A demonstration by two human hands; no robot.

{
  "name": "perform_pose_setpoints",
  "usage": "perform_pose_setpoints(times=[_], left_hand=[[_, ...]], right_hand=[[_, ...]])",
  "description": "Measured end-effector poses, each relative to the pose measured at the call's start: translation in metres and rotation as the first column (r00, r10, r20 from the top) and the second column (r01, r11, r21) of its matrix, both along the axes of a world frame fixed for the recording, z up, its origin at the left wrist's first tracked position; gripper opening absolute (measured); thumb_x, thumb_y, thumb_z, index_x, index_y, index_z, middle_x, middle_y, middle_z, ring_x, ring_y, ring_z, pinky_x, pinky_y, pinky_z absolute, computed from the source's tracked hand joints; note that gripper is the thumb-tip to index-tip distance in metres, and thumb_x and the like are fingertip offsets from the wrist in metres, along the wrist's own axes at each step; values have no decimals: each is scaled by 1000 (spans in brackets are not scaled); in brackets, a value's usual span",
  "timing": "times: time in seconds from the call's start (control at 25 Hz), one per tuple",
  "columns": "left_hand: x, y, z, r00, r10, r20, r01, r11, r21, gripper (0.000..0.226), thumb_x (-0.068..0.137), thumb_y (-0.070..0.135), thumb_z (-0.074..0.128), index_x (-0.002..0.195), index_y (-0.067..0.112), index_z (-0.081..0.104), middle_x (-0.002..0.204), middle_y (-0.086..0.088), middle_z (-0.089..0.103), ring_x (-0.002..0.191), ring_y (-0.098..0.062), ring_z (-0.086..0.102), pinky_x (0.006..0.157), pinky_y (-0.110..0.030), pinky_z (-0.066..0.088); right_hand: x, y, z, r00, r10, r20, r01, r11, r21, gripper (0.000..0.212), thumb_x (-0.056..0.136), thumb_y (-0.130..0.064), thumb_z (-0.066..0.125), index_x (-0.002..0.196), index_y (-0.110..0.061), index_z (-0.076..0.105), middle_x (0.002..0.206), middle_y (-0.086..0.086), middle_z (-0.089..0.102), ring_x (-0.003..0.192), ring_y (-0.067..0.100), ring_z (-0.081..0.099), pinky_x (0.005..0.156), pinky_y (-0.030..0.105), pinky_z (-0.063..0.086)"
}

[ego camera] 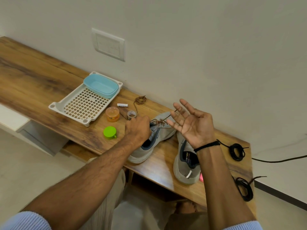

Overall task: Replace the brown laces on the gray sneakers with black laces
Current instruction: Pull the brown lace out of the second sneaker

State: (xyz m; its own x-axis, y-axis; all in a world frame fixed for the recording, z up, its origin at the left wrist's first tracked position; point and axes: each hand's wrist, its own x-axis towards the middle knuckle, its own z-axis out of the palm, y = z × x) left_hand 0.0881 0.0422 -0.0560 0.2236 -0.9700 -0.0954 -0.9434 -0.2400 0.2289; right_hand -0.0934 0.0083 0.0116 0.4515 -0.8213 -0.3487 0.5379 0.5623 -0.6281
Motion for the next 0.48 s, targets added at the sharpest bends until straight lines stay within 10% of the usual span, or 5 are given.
perform_pose_setpoints(times=[0.08,0.2,0.32,0.48], left_hand=[[1,0,0,1000,5,-5,-5,1000,10,27,92,27,60,117,18,60,118,-10,63,110,-31,61,82,-39,46],[1,0,0,1000,2,-5,-2,1000,7,26,92,30,61,115,18,60,117,-10,63,108,-31,61,79,-38,45],[-2,0,0,1000,-6,5,6,1000,9,23,91,26,61,112,17,62,115,-11,63,107,-31,61,77,-38,45],[-1,0,0,1000,2,-2,-2,1000,5,24,91,25,61,113,16,61,116,-11,63,108,-31,61,77,-38,45]], right_hand=[[-8,-2,6,998,5,58,-3,1000,-26,42,97,-17,38,136,-10,53,116,16,66,89,25,69,80,39,59],[-16,-3,5,979,-57,196,40,995,90,39,98,-17,41,135,-9,47,111,20,64,62,15,64,44,19,52],[-17,-5,0,971,-60,233,35,994,107,37,99,-18,43,134,-7,48,116,22,63,76,20,67,54,23,58],[-18,-8,-1,969,2,246,-46,984,174,32,100,-23,43,127,-6,47,98,13,62,44,9,54,30,15,38]])
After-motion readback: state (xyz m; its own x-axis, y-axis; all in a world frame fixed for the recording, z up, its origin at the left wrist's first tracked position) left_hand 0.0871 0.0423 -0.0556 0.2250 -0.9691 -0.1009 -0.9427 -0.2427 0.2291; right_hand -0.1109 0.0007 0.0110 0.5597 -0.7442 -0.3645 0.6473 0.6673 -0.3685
